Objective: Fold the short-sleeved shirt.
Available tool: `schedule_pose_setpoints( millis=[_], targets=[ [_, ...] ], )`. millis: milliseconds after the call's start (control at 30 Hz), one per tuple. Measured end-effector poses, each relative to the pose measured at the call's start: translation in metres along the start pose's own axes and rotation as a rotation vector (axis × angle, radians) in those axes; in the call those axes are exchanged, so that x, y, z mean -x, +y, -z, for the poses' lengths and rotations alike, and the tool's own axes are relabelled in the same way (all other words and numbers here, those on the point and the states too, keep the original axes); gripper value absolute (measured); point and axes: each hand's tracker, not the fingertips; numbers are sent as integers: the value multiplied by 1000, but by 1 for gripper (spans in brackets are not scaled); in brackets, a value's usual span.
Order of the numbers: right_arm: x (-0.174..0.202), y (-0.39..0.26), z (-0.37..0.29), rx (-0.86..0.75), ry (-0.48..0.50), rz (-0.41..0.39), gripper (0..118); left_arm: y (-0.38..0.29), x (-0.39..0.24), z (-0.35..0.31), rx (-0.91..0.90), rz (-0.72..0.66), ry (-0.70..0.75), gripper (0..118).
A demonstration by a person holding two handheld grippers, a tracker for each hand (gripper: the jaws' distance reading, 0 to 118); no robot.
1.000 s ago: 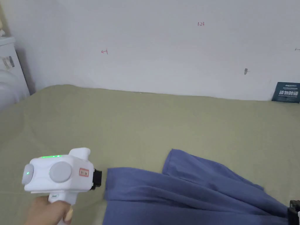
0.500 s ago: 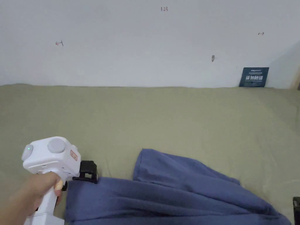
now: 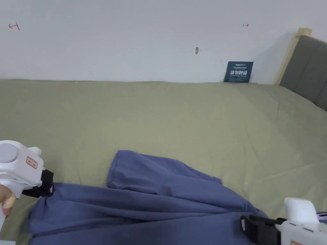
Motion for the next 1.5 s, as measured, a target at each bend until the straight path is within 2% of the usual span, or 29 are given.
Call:
schedule_pose_setpoints(
  millis=[33,67,100,133,167,400,633,767,867,1100,1233,1367,1500],
  targets=[
    [3,-3,5,14,1,-18,91,-1,-1,-1,2,-7,-3,3],
    [5,-5,11,29,-14,-34,85,2,2,3,1,-5,-5,3],
    [6,-7,16,47,-31,-48,59,0,0,3,5,-2,-7,3],
    [7,-7,18,68,-32,-63,28,0,-1,3,4,2,-2,3],
    [8,-8,19,53,-36,-65,5,-1,-1,2,4,4,-1,3],
    [16,-5,3,-9,-24,-81,5,-4,5,-10,-63,12,-3,3],
    [26,33,-32,-115,51,-48,5,7,12,-71,-265,-19,-73,3],
    [38,74,-39,-184,80,-81,5,24,10,-114,-365,27,-49,3],
    [43,111,-38,-223,91,-88,5,38,14,-149,-451,-25,-44,3],
    [54,204,-30,-294,124,-100,5,72,18,-214,-551,7,0,3],
    [59,255,-23,-335,139,-80,5,91,20,-238,-591,-4,23,3],
    [64,299,-12,-377,140,-113,5,111,28,-255,-633,-35,38,3],
    [68,331,0,-392,146,-95,5,127,33,-258,-643,-64,45,3]
  ],
)
